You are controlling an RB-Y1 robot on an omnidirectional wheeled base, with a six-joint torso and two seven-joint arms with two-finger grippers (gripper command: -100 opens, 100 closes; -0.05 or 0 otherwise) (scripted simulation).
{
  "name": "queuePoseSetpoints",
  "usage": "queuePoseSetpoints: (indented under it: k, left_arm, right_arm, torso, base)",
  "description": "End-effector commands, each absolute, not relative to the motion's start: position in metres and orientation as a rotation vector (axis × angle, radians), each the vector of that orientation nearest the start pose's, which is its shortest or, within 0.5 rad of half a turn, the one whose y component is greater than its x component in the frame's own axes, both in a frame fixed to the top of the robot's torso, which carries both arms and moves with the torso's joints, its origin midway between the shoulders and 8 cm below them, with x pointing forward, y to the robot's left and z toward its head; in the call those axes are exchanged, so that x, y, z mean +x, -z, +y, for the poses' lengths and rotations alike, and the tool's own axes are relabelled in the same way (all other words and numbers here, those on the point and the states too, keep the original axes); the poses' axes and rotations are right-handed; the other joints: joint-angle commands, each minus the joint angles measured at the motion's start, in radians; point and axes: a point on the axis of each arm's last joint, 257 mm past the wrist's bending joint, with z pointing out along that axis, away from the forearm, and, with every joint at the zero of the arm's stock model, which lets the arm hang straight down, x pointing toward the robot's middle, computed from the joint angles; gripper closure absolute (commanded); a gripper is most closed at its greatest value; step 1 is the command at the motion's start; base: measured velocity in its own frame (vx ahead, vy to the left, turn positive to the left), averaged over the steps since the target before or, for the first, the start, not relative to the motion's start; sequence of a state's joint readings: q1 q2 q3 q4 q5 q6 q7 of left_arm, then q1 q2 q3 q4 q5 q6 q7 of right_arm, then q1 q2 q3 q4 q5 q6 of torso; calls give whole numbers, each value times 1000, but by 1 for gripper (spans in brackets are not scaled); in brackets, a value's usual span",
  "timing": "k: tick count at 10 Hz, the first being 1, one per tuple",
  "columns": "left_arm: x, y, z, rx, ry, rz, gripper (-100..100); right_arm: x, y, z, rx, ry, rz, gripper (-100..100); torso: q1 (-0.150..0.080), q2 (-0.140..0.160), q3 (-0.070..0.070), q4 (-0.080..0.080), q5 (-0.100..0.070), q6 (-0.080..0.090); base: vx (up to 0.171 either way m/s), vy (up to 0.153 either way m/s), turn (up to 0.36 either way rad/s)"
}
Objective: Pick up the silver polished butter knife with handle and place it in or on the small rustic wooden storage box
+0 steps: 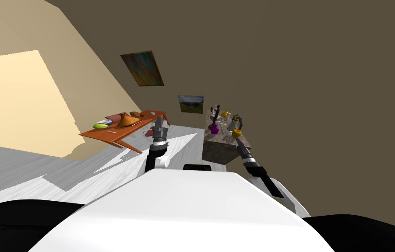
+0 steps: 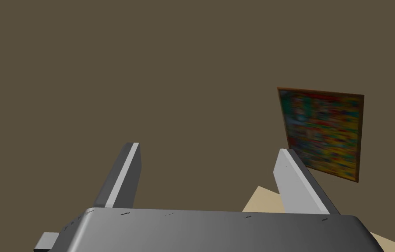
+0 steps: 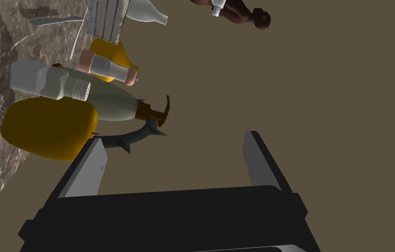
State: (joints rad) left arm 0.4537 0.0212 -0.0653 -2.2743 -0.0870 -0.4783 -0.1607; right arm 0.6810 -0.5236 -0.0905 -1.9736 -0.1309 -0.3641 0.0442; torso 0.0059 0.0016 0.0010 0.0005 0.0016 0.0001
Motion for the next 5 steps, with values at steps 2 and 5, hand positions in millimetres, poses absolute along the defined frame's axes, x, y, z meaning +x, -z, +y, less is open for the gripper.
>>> queuePoseSetpoints:
  k: [2,5]
  left_arm:
    - [356,-31,240,-517,1182,705,0]
    - [356,-31,240,-517,1182,705,0]
  right_arm:
    - [342,206,-390,781,-867,1432,-100]
    - [326,244,-414,790,-769,1566,-100]
  torso:
    - [1,0,0,0,0,0]
    - [0,-2,-1,0,0,0]
  base:
    - [-19,115,30]
    - [8,111,35]
